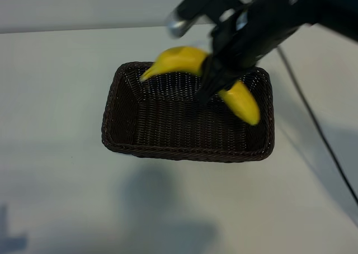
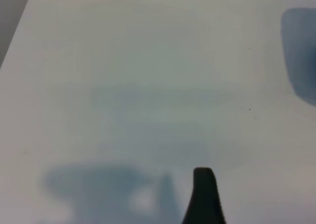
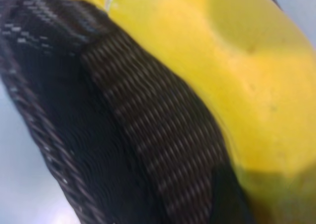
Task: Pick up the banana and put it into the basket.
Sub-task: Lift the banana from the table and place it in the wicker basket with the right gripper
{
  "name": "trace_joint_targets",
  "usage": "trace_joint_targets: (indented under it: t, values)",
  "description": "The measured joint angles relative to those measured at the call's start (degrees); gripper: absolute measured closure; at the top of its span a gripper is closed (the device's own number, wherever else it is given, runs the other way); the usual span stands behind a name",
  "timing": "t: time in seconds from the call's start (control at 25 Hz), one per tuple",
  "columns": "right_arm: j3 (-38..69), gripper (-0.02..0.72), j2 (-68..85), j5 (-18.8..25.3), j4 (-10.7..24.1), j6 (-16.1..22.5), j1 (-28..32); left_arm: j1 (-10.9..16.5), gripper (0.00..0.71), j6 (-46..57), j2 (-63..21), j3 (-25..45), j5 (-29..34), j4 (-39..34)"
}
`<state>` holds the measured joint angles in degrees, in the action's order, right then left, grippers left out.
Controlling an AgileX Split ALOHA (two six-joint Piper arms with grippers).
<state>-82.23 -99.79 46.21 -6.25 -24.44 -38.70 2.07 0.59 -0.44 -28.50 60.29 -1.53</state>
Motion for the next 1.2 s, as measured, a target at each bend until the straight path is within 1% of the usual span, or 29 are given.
trace_joint_targets:
  t: [0.08,0.16,0.2,0.28,0.36,0.44,0.56,0.64,0.92,1.0,1.16,1.2]
  values:
    - [-0.07,0.28,-1.78,-2.52,0.74,-4.92,-1.96,0.0,0.137,0.0,0.0,0.0,0.0,0.0]
    - [-0.09,0.28,-3.98,-4.51,2.0,-8.71,-3.29,0.0,0.137,0.0,0.0,0.0,0.0,0.0]
    - [-0.09,0.28,-5.3,-5.52,2.62,-9.99,-3.5,0.0,0.137,0.0,0.0,0.0,0.0,0.0]
    - [-0.09,0.28,-7.67,-7.8,3.81,-10.9,-3.64,0.0,0.137,0.0,0.0,0.02,0.0,0.0]
    - [-0.09,0.28,-10.05,-9.13,5.26,-10.9,-3.64,0.0,0.137,0.0,0.0,0.02,0.0,0.0]
    - [-0.09,0.28,-11.93,-9.47,5.85,-10.29,-3.64,0.0,0.137,0.0,0.0,0.02,0.0,0.0]
    - [-0.09,0.28,-13.78,-9.61,6.89,-7.93,-3.64,0.0,0.137,0.0,0.0,0.02,0.0,0.0]
    - [-0.09,0.28,-13.98,-10.18,7.16,-6.31,-3.64,0.0,0.137,0.0,0.0,0.02,0.0,0.0]
    - [-0.13,0.276,-13.98,-11.67,7.38,-3.48,-3.64,0.0,0.137,0.0,0.0,0.02,0.0,0.0]
    - [-0.13,0.229,-13.98,-11.67,7.38,-1.92,-3.64,0.0,0.137,0.0,0.0,0.02,0.0,0.0]
    - [-0.25,0.09,-13.67,-11.18,7.42,1.75,-3.64,0.0,0.137,0.0,0.0,0.02,0.0,0.0]
    - [-0.41,0.075,-13.67,-10.5,7.42,2.54,-3.64,0.0,0.137,0.0,0.0,0.02,0.0,0.0]
